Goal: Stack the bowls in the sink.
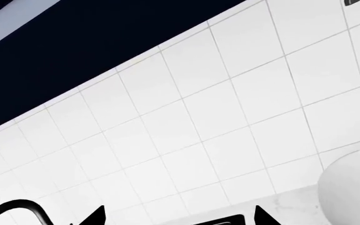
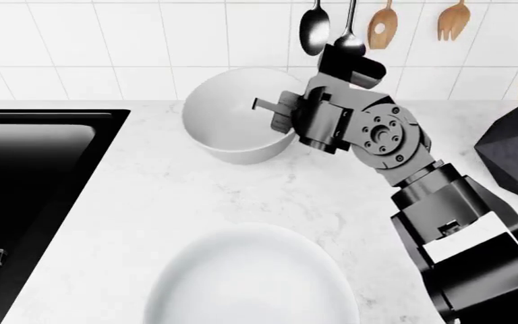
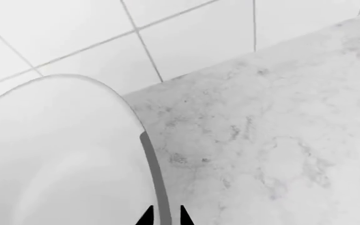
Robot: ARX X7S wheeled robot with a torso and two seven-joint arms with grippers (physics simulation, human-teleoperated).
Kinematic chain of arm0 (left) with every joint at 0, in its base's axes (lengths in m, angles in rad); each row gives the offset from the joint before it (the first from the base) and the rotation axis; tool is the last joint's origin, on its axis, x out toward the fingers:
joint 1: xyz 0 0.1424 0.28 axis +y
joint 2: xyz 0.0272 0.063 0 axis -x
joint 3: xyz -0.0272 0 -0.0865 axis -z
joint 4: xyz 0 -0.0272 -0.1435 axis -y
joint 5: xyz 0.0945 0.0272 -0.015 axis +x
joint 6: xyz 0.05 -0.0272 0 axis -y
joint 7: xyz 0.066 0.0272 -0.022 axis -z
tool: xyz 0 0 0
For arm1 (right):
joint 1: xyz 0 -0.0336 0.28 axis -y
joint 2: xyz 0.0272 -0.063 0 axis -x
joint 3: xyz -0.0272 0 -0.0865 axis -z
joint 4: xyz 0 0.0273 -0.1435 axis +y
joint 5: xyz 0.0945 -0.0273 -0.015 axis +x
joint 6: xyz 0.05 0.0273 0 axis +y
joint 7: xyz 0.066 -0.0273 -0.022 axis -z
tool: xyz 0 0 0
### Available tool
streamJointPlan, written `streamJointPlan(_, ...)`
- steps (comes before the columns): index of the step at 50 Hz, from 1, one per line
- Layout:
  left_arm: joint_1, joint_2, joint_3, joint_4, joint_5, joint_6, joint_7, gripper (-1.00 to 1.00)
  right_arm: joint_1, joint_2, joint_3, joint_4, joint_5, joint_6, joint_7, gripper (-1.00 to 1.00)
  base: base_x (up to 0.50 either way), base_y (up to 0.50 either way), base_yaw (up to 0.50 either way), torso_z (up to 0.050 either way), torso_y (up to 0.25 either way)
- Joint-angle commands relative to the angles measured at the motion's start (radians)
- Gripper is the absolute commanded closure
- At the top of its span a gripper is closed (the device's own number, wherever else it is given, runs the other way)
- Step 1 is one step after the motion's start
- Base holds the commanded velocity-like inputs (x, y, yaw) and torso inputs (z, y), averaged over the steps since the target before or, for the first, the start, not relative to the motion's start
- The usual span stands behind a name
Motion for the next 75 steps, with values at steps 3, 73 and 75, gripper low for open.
streamJointPlan(3,-0.002,0.005,0.003,-0.001,0.003,0.004,0.001,-1.00,-0.013,0.023,-0.029,-0.021,0.036,0.019,0.068,1.00,0.00,0.00,0.00,0.000,0.000)
streamJointPlan(73,-0.002,0.018,0.014,0.011,-0.001,0.040,0.002,-1.00,0.276,0.440,0.220,-0.687,0.536,0.203,0.461,1.00,0.00,0.00,0.00,0.000,0.000)
streamJointPlan(75,-0.003,0.017,0.014,0.012,-0.003,0.041,0.001,-1.00,0.306,0.447,0.215,-0.685,0.556,0.215,0.484,1.00,0.00,0.00,0.00,0.000,0.000)
